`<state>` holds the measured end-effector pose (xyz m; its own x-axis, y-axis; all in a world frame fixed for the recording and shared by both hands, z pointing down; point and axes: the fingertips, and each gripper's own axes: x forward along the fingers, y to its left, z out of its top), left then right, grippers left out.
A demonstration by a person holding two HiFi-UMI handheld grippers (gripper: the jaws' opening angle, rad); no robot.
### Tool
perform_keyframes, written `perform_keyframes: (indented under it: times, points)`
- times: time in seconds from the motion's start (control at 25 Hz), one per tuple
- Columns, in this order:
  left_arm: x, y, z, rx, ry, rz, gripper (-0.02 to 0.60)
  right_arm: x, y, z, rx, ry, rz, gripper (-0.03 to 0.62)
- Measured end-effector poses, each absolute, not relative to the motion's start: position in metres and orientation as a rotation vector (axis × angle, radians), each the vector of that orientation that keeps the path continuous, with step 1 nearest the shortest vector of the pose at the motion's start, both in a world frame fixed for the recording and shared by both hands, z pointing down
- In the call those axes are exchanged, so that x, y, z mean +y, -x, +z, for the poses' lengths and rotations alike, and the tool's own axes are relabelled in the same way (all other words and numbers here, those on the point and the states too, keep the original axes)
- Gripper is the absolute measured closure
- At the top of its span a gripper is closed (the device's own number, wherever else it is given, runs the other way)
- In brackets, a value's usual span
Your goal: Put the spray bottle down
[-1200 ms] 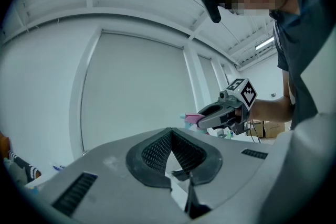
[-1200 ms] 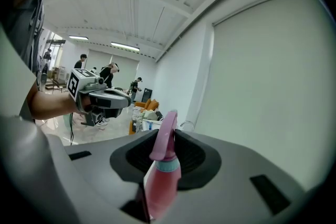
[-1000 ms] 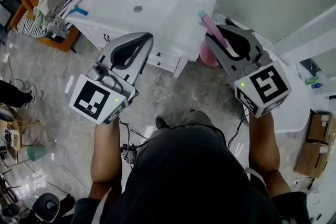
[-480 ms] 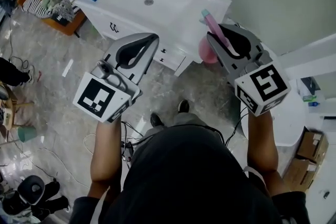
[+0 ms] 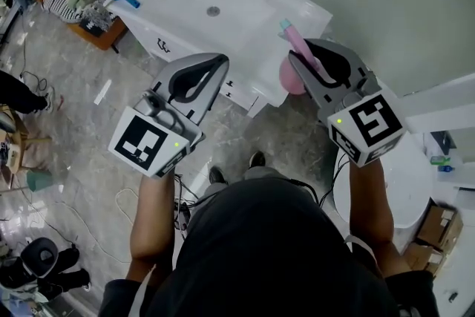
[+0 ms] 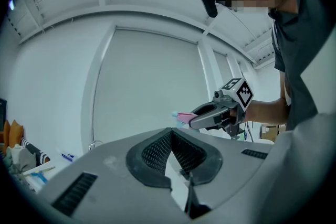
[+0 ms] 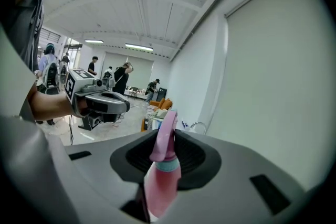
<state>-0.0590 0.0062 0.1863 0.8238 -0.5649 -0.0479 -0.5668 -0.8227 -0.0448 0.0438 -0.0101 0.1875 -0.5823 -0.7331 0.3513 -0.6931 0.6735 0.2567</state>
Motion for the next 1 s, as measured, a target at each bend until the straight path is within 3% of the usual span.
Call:
perform_keyframes:
  times: [0.6,1.0]
  points:
    - [-0.018,-0.01,0.2,0.975,2.928,-0.075,0.577,-0.048,-0.104,0.201,-2.561,-1.068,-0.138,0.497]
    - [-0.03,-0.001,0.2,0.931,2.925,-0.105,0.578,-0.056,-0.106,0.213,-2.543,-1.126,-0.081,0.497]
